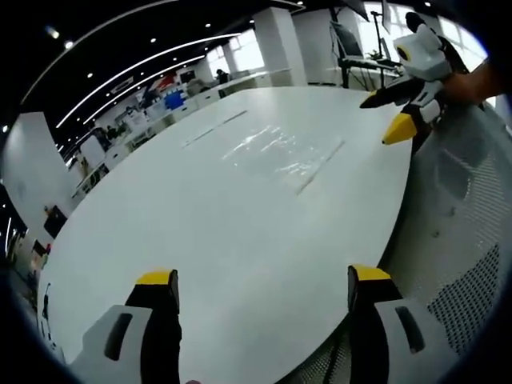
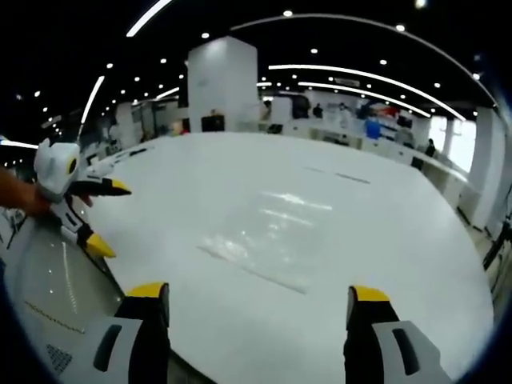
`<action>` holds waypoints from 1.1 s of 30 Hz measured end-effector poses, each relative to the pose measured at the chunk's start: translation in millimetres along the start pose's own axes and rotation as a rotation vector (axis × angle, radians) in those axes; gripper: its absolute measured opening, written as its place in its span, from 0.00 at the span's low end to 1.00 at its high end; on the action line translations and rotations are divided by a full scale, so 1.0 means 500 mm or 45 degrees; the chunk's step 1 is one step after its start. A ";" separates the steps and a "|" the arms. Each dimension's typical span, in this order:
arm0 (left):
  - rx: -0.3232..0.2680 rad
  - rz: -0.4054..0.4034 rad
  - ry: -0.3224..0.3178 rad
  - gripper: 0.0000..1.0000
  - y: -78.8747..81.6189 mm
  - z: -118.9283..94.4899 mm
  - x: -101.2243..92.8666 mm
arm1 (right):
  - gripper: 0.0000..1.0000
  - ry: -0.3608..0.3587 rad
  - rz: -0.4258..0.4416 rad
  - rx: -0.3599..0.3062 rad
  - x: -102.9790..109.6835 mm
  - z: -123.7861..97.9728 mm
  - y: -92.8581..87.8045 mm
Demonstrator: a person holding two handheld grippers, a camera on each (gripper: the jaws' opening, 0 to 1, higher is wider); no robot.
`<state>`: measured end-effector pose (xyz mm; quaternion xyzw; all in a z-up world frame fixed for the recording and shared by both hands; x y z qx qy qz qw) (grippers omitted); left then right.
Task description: Open the resealable bag by pulling the two sides of the seal apart until the entire bag opening is separated and visibly accessible.
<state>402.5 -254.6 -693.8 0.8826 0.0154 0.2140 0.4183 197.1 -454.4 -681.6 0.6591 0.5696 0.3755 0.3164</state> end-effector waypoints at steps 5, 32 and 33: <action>0.022 0.009 -0.007 0.85 -0.004 0.003 -0.001 | 0.91 0.002 0.005 0.024 -0.001 0.002 -0.004; 0.013 0.027 -0.005 0.85 -0.002 0.003 0.001 | 0.89 0.005 -0.003 0.073 0.000 0.004 -0.011; 0.012 0.026 -0.008 0.85 -0.002 0.003 0.000 | 0.89 0.005 -0.004 0.074 0.001 0.003 -0.011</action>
Point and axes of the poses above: the point that each gripper's makers call its tool centre point, and the gripper's own axes: z roughly forward along the fingers, x roughly to its left, y roughly out of its top, the point moved 6 cm from there along -z, roughly backward along the fingers, and after that the axes turned 14 degrees about y, right-handed, at the moved point
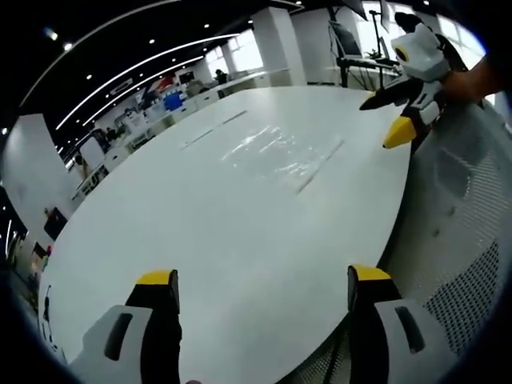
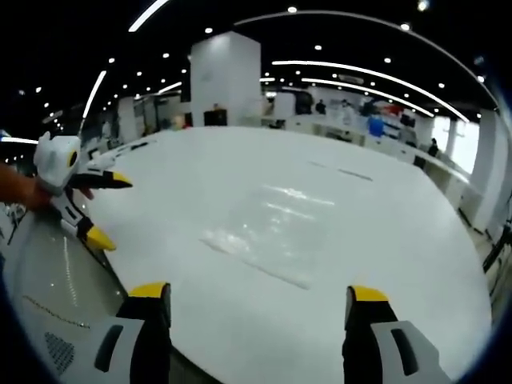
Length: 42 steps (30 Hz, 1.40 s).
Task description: Open the resealable bag by pulling the two sides of the seal apart until the entire bag opening is separated and visibly accessible.
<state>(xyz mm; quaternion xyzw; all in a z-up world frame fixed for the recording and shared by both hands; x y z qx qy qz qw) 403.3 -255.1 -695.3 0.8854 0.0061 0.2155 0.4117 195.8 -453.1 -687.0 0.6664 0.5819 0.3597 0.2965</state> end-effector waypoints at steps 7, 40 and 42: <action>-0.015 0.006 -0.008 0.86 0.004 -0.003 -0.005 | 0.89 -0.003 -0.005 0.019 -0.002 -0.001 -0.006; -0.003 -0.014 -0.001 0.86 0.001 -0.003 -0.002 | 0.84 0.028 -0.026 0.052 -0.001 0.002 -0.010; 0.028 -0.035 0.018 0.86 -0.006 -0.003 0.003 | 0.82 0.049 -0.032 0.053 0.004 0.004 -0.011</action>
Point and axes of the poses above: the point that each gripper's makers call its tool centre point, and the gripper's own axes: z roughly forward along the fingers, x roughly to its left, y roughly out of its top, the point moved 6 cm from there along -z, roughly backward along the fingers, and after that the axes turned 14 degrees about y, right-handed, at the moved point
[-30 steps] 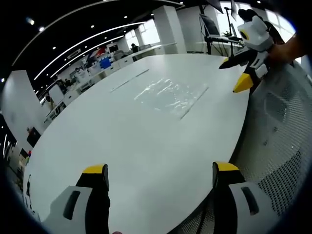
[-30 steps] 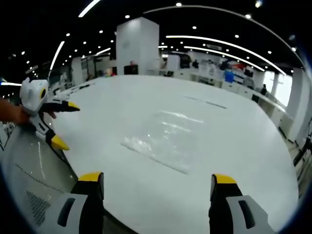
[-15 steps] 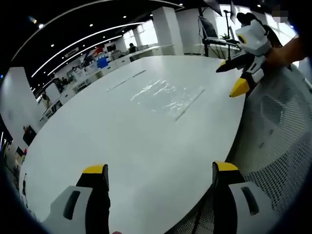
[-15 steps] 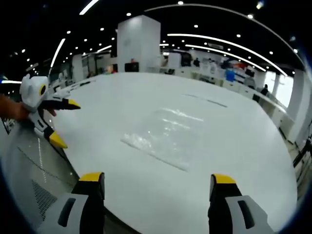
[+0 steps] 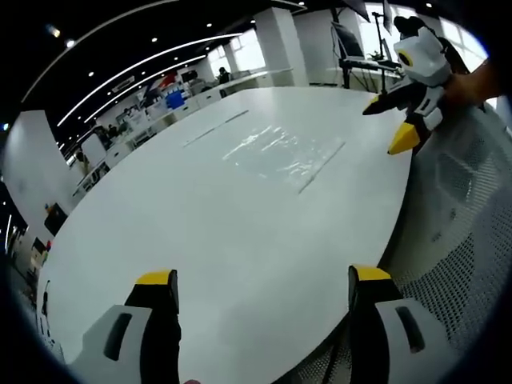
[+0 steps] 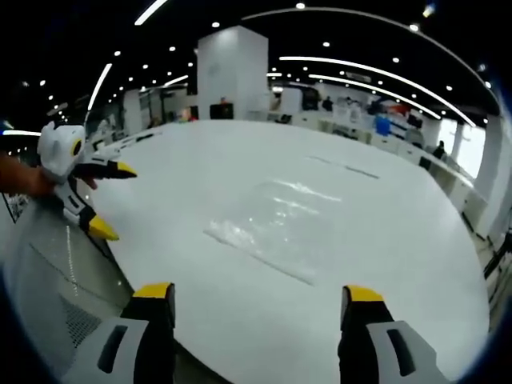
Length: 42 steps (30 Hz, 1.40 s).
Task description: Open the resealable bag by pulling the two sides of the seal apart until the entire bag opening is separated and visibly accessible.
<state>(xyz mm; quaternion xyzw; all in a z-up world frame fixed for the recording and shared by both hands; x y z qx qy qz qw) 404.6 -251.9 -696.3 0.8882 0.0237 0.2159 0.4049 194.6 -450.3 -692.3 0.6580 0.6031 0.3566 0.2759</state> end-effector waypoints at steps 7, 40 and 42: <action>-0.011 0.003 0.012 0.85 0.001 0.000 0.003 | 0.79 0.014 -0.022 -0.004 0.004 0.001 0.004; -0.015 0.029 -0.048 0.83 0.000 -0.003 -0.008 | 0.37 0.284 -0.283 0.231 -0.079 0.115 0.046; -0.008 0.036 -0.053 0.83 -0.001 -0.003 -0.009 | 0.33 0.284 -0.263 0.270 -0.088 0.119 0.039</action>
Point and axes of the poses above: the point that each gripper's makers call its tool centre point, and the gripper's own axes: z roughly forward along the fingers, x roughly to its left, y roughly out of its top, the point moved 6 cm from there along -z, roughly backward along the fingers, and after that the axes turned 14 degrees about y, right-handed, at the moved point
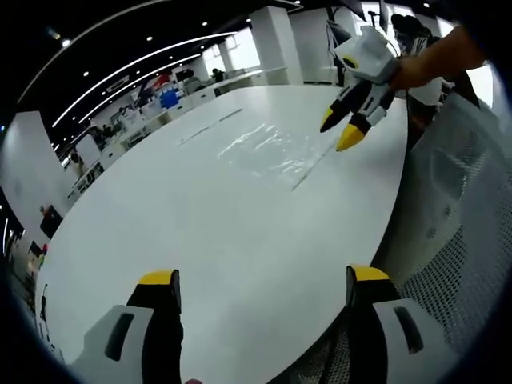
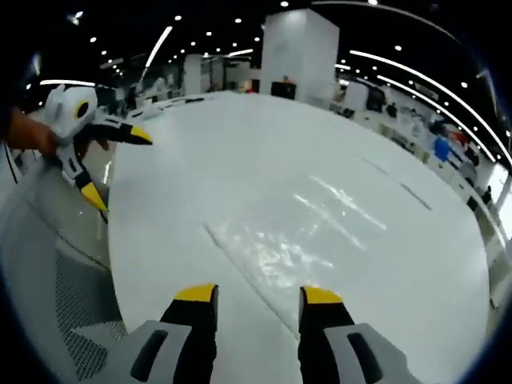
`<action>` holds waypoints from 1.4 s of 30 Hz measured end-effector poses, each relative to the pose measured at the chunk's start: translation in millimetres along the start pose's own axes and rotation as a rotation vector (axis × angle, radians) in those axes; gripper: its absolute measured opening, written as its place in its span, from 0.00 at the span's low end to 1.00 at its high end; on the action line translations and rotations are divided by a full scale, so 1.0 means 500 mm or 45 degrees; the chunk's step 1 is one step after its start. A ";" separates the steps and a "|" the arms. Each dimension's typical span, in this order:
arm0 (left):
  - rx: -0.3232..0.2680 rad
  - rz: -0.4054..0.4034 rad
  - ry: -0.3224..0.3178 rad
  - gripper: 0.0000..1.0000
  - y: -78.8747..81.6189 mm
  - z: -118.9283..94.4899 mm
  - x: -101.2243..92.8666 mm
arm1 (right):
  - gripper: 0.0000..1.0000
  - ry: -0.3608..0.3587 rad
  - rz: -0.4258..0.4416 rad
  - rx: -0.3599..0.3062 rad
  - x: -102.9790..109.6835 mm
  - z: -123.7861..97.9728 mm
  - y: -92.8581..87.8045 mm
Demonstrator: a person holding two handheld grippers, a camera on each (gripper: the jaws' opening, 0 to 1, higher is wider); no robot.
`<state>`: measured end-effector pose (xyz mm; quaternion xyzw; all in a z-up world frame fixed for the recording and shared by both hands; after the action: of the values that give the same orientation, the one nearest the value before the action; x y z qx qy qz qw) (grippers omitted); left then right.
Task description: Open the resealable bag by pulling the two sides of the seal apart until the entire bag opening is separated and visibly accessible.
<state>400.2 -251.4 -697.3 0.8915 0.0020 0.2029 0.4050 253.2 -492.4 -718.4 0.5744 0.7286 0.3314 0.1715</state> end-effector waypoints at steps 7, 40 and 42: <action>0.001 0.008 0.001 0.82 -0.001 -0.001 -0.001 | 0.28 0.025 0.049 0.046 -0.013 0.013 -0.016; 0.055 0.022 0.005 0.80 0.030 0.000 0.040 | 0.01 0.109 -0.139 0.185 0.004 0.034 -0.009; 0.037 0.043 0.000 0.80 0.044 0.005 0.045 | 0.00 0.111 -0.130 0.189 0.003 0.035 -0.008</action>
<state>418.2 -264.4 -674.9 0.8971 -0.0102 0.2098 0.3887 260.7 -486.6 -733.3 0.5327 0.7862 0.2920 0.1131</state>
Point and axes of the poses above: the point that each gripper's makers call its tool centre point, and the gripper's own axes: z roughly forward along the fingers, x roughly to its left, y roughly out of its top, the point moved 6 cm from there along -z, roughly backward along the fingers, and after that the axes turned 14 degrees about y, right-handed, at the moved point
